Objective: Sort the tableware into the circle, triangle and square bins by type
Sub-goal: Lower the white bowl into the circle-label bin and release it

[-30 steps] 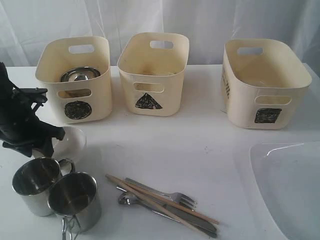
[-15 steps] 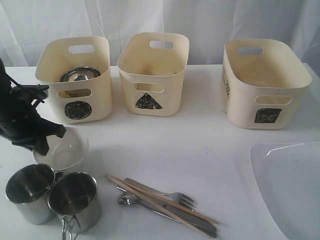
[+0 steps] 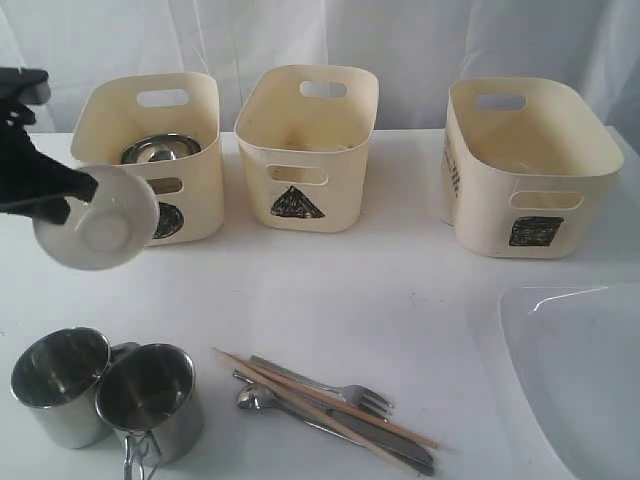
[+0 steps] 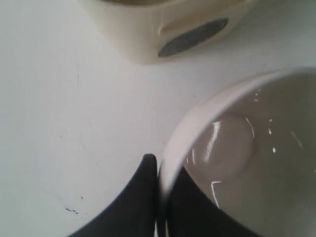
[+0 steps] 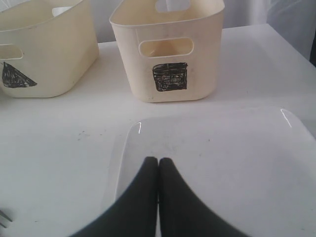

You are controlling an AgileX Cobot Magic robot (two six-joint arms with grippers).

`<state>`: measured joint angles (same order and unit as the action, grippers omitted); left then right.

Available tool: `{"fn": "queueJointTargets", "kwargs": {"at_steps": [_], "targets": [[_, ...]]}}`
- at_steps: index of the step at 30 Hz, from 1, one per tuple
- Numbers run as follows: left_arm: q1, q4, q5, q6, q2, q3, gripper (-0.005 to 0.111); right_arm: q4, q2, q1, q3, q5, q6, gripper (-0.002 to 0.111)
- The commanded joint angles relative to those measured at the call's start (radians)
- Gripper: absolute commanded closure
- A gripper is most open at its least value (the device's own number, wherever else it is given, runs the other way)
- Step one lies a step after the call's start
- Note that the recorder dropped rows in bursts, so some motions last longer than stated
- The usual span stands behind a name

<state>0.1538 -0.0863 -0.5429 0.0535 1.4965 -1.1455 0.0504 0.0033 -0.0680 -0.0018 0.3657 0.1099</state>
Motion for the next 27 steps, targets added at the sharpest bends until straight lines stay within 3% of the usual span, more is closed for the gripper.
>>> {"fn": "queueJointTargets", "kwargs": {"at_steps": [1,6,10,13,18,27], "targets": [[-0.002,-0.002,0.086,0.008,-0.129,0.003,0.107,0.001,-0.003,0.000,0.002,-0.013,-0.001,0.108],[-0.002,-0.002,0.470,0.006,-0.178,0.003,0.107,0.001,-0.003,0.000,0.002,-0.013,-0.001,0.108],[-0.002,-0.002,0.818,0.006,-0.097,0.003,0.107,0.001,-0.003,0.000,0.002,-0.013,-0.001,0.108],[-0.002,-0.004,0.999,-0.006,0.004,0.003,0.107,0.001,-0.003,0.000,0.002,-0.013,-0.001,0.108],[-0.002,-0.002,1.185,0.003,0.189,-0.001,0.107,0.001,-0.003,0.000,0.002,-0.013,-0.001,0.108],[-0.002,0.136,1.148,-0.027,0.325,-0.078,0.106,0.001,-0.003,0.000,0.002,-0.013,-0.001,0.108]]}}
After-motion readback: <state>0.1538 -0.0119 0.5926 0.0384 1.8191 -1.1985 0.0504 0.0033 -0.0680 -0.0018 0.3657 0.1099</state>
